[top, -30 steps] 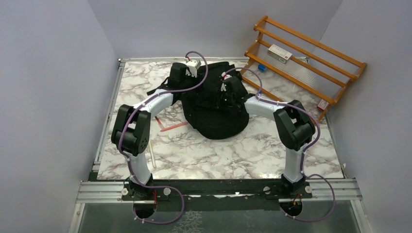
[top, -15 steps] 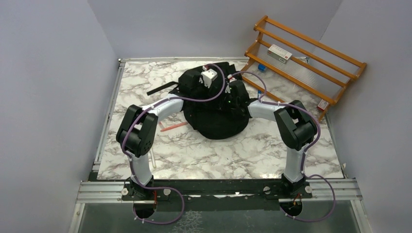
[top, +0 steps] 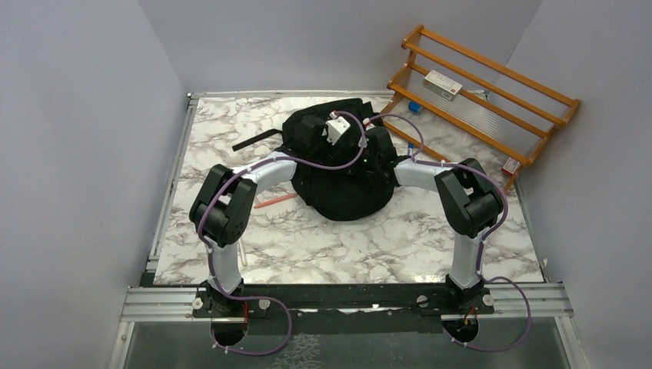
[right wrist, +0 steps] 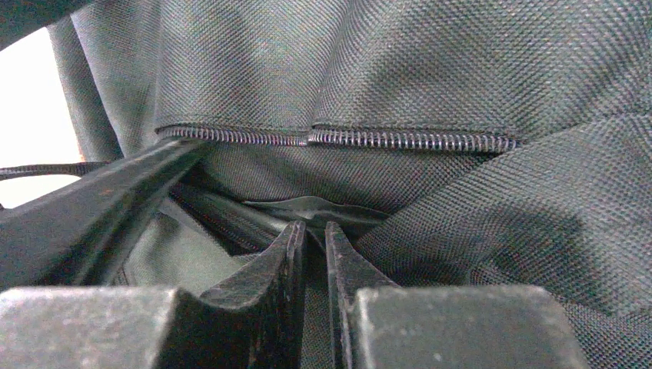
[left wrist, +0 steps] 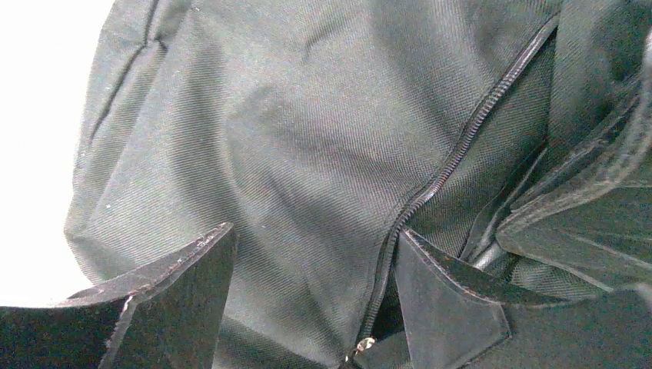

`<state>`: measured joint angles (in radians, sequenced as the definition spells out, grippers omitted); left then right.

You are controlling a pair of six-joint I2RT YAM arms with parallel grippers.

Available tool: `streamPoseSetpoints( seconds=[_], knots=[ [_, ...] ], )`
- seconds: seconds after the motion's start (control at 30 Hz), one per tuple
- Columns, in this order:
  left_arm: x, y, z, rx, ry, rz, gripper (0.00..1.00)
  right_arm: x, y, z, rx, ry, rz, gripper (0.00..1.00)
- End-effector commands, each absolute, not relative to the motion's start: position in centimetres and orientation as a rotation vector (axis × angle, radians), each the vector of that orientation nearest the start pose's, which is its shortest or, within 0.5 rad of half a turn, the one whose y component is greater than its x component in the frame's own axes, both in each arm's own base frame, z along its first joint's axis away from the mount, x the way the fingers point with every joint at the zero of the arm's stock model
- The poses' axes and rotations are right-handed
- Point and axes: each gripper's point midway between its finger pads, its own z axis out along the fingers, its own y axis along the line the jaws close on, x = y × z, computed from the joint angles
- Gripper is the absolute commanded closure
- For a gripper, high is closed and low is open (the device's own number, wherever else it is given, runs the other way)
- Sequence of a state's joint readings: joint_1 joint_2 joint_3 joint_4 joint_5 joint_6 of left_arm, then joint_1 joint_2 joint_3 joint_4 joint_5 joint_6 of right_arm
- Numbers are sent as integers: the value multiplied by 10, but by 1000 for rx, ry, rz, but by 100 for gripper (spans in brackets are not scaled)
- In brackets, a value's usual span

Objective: Pack the student bag
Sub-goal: Unzip the student bag at the center of the board.

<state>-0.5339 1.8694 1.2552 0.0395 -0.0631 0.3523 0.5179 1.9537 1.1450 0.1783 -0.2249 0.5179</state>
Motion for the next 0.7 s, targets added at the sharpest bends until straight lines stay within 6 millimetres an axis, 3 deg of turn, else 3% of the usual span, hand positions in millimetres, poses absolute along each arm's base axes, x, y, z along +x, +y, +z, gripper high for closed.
streamPoseSetpoints(
  seconds=[0.0,0.23,0.5,0.67],
  knots=[
    [474,-247,104,915,1912,50,26,381,289,25,-126,2442,797,80],
    [485,-246,119,829,1881,127,31,379,292,26,-124,2451,823,80],
    [497,-237,144,695,1845,179,65,376,291,21,-118,2465,824,80],
    [493,-237,152,637,1833,131,73,375,294,22,-109,2473,855,80]
  ],
)
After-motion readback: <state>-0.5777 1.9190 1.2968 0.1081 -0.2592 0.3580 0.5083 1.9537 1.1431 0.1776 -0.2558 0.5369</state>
